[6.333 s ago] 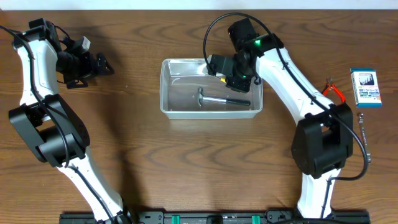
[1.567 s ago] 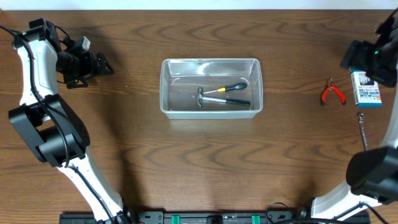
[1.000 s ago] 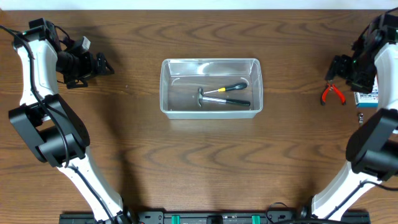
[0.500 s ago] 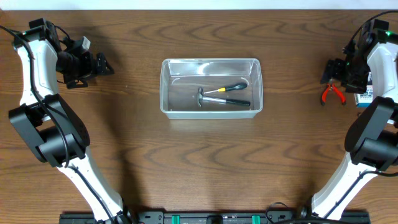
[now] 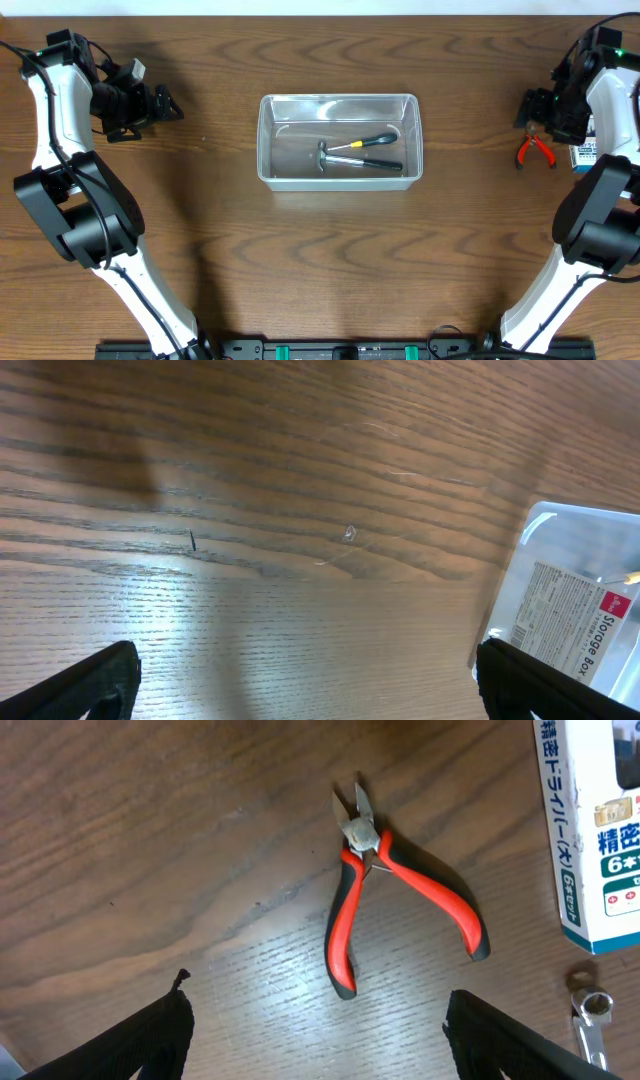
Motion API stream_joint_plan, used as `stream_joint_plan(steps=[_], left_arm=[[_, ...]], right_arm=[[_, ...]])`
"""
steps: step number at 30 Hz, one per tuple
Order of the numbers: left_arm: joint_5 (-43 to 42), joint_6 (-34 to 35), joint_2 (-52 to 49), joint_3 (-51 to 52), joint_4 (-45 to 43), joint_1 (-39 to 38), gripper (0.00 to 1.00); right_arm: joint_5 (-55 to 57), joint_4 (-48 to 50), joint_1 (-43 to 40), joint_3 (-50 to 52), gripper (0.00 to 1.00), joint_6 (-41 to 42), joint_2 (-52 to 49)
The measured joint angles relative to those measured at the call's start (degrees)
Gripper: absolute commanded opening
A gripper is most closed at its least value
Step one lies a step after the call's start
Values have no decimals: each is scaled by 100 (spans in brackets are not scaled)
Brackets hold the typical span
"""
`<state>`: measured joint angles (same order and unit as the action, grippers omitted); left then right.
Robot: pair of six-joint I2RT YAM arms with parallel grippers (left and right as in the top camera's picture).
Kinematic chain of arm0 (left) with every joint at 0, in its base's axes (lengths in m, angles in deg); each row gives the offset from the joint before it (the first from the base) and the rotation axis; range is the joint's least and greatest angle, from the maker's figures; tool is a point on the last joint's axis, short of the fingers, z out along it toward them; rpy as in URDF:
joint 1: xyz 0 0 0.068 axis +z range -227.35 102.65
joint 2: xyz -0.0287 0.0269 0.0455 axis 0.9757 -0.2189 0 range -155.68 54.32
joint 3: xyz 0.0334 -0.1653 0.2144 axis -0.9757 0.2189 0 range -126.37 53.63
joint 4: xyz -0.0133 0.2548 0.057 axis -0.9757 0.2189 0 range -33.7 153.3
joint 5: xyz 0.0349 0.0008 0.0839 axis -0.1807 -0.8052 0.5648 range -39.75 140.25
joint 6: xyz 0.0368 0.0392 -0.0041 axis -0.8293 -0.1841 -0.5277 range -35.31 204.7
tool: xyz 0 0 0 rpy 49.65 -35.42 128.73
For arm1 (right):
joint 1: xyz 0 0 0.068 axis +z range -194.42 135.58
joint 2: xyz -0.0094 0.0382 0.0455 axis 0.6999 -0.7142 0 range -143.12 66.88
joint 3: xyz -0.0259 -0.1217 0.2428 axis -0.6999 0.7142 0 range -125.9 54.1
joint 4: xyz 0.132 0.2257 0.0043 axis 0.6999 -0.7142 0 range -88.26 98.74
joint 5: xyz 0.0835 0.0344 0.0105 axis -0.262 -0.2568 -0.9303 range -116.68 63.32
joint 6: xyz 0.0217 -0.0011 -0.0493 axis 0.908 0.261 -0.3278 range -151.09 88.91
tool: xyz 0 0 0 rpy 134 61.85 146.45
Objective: Pack container
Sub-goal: 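Move the right gripper over the red-black pliers and lower it, then close the right gripper on the pliers' handles near the joint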
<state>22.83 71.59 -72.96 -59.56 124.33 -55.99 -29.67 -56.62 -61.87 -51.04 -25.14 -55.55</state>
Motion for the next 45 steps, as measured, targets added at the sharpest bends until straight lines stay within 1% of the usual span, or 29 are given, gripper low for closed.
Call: stream_joint_plan(steps=[6,16,21,24,26,39,45], left_arm=[[0,0,0,0,2,0,98],[0,0,0,0,0,0,98],[0,0,0,0,2,0,98],[0,0,0,0,2,0,98],[0,0,0,0,2,0,98],[0,0,0,0,2,0,98],[0,0,0,0,2,0,98]], right_arm=[[0,-7,7,0,82,83,-42],[4,4,50,13,83,107,-503],[15,76,48,22,78,120,-505],[17,98,50,22,71,131,-503],[17,116,50,26,69,149,-503],[17,367,50,302,73,164,-507],[17,468,50,310,72,164,-507]])
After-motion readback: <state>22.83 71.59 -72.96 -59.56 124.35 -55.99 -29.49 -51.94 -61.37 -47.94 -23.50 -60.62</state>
